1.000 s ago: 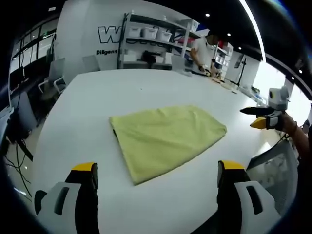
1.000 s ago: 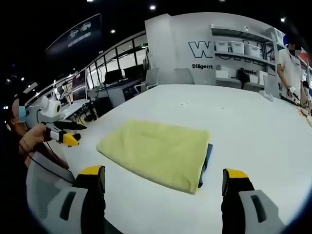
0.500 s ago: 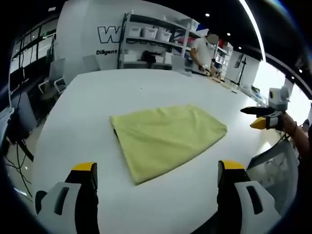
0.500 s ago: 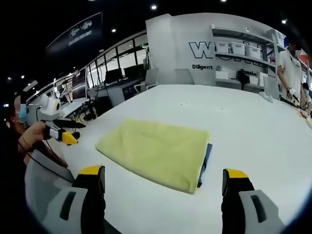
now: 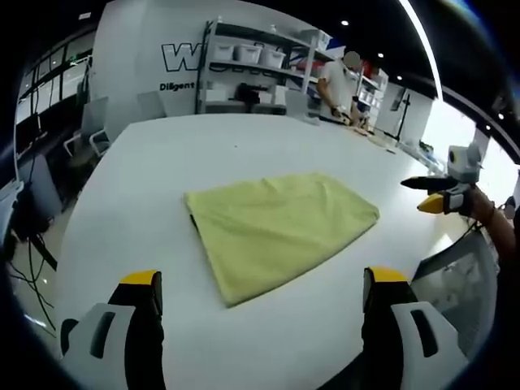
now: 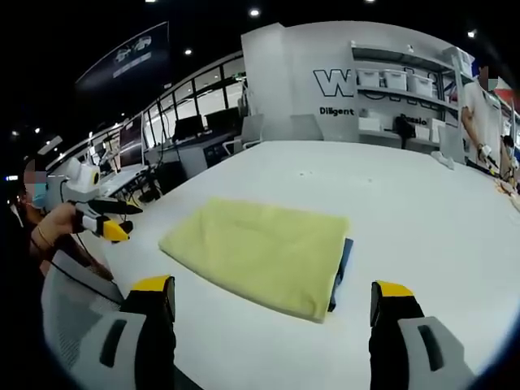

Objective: Fold the garment on the visible template until the final outline fits inside the template.

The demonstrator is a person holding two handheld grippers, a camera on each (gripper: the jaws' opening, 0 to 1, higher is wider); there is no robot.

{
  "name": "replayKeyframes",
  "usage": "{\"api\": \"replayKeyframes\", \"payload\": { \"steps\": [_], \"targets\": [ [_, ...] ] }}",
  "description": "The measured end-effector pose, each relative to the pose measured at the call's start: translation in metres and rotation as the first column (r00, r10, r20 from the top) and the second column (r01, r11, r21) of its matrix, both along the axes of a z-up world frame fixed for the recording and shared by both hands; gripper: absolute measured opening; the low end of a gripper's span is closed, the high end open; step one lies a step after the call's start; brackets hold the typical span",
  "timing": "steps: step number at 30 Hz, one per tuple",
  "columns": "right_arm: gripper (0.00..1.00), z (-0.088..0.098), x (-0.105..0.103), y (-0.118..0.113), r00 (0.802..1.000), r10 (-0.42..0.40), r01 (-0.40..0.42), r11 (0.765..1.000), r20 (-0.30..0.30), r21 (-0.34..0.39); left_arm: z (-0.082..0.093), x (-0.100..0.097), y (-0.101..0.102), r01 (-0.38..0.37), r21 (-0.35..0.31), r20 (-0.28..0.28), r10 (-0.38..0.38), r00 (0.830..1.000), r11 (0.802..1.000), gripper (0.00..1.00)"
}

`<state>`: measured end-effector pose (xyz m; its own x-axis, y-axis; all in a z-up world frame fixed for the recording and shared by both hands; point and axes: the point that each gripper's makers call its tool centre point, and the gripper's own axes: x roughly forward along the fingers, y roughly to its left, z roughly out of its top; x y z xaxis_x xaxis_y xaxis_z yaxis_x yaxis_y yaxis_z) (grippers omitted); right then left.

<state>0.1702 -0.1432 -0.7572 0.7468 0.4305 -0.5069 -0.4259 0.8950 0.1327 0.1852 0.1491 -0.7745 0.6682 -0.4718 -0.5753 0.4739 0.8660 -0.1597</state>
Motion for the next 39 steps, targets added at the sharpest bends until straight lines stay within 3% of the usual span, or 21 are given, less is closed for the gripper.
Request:
{"api": "replayKeyframes", "payload": {
  "steps": [39],
  "targets": [
    [0.99, 0.0040, -0.0036, 0.0032, 1.000, 0.014, -0.014, 1.000, 0.008, -0.002, 0.0010, -0.0016, 0.0039, -0.012, 0.001, -0.002, 0.012, 1.000, 1.000, 0.99]
  ]
}}
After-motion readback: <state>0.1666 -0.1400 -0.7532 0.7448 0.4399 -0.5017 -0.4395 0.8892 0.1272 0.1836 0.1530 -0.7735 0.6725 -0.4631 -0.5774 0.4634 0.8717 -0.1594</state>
